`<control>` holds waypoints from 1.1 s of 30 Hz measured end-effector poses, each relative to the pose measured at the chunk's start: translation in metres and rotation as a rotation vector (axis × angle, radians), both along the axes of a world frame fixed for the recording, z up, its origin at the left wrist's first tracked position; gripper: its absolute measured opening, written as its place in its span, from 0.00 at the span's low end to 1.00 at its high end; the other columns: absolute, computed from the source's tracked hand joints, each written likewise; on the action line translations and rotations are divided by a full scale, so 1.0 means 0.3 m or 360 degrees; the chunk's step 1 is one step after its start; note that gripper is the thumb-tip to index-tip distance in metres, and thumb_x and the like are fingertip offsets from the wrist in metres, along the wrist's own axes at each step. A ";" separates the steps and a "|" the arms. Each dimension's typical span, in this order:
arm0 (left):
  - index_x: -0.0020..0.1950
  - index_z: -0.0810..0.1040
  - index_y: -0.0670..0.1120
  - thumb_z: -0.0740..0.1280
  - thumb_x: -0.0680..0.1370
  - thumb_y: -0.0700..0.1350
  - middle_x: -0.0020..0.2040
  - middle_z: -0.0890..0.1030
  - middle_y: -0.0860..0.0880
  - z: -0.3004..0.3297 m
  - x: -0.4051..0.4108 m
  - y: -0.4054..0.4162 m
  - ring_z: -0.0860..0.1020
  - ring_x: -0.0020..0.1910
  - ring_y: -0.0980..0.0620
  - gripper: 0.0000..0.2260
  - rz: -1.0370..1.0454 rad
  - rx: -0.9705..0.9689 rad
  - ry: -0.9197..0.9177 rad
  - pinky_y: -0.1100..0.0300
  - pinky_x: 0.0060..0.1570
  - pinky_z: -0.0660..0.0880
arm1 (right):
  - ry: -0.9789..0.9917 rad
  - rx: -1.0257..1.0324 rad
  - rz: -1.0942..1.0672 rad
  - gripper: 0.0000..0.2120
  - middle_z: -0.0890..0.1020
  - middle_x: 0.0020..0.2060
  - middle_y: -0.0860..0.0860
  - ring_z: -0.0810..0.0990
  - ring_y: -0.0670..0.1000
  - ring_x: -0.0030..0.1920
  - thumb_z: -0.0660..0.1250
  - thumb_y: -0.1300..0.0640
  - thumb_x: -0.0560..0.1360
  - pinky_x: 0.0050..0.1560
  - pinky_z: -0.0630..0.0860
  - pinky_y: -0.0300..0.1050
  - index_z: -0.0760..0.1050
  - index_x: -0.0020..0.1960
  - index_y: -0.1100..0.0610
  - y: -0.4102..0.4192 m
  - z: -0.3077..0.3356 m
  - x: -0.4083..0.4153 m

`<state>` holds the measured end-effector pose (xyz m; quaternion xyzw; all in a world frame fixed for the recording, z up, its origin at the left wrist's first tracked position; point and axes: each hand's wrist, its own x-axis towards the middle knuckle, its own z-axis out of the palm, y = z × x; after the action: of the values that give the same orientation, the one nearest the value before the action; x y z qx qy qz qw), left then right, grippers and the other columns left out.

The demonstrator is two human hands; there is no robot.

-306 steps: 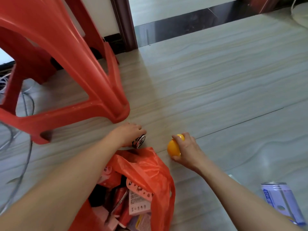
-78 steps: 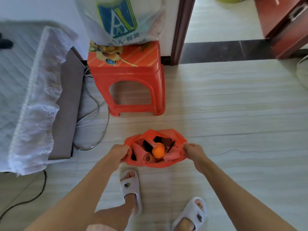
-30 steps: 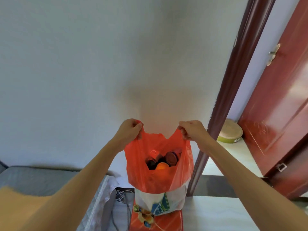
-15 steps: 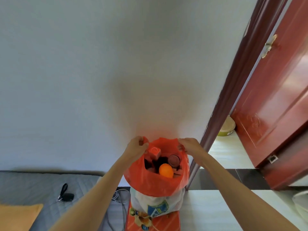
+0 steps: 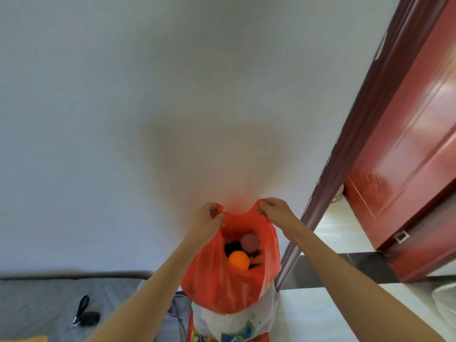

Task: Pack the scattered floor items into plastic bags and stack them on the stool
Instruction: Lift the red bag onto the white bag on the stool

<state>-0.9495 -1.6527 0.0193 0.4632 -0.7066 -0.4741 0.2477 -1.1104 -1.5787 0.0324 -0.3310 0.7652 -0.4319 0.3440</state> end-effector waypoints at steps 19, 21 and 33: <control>0.52 0.78 0.39 0.62 0.76 0.34 0.47 0.80 0.45 0.018 -0.135 0.010 0.76 0.45 0.51 0.08 0.0147 -0.0417 -0.0029 0.73 0.41 0.66 | 0.0147 -0.0176 0.0003 0.08 0.77 0.34 0.51 0.76 0.49 0.37 0.59 0.63 0.78 0.40 0.71 0.38 0.76 0.47 0.59 0.053 -0.067 -0.096; 0.51 0.78 0.39 0.62 0.75 0.33 0.46 0.79 0.47 0.026 -0.180 0.010 0.75 0.44 0.53 0.08 0.0071 -0.0430 0.0006 0.76 0.39 0.67 | 0.0070 -0.0223 -0.0051 0.09 0.77 0.32 0.49 0.75 0.46 0.35 0.58 0.65 0.77 0.38 0.70 0.34 0.76 0.45 0.59 0.058 -0.064 -0.112; 0.62 0.74 0.40 0.62 0.77 0.40 0.58 0.79 0.44 -0.197 -0.105 0.024 0.76 0.57 0.48 0.13 -0.0020 -0.0263 -0.0441 0.62 0.55 0.68 | 0.0223 0.0039 0.0144 0.10 0.75 0.34 0.45 0.74 0.44 0.35 0.58 0.61 0.78 0.33 0.66 0.29 0.76 0.54 0.60 0.072 -0.174 -0.143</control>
<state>-0.9811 -1.6454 -0.0398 0.4975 -0.7736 -0.3475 0.1823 -1.1534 -1.5571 -0.0199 -0.3905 0.7769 -0.3822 0.3128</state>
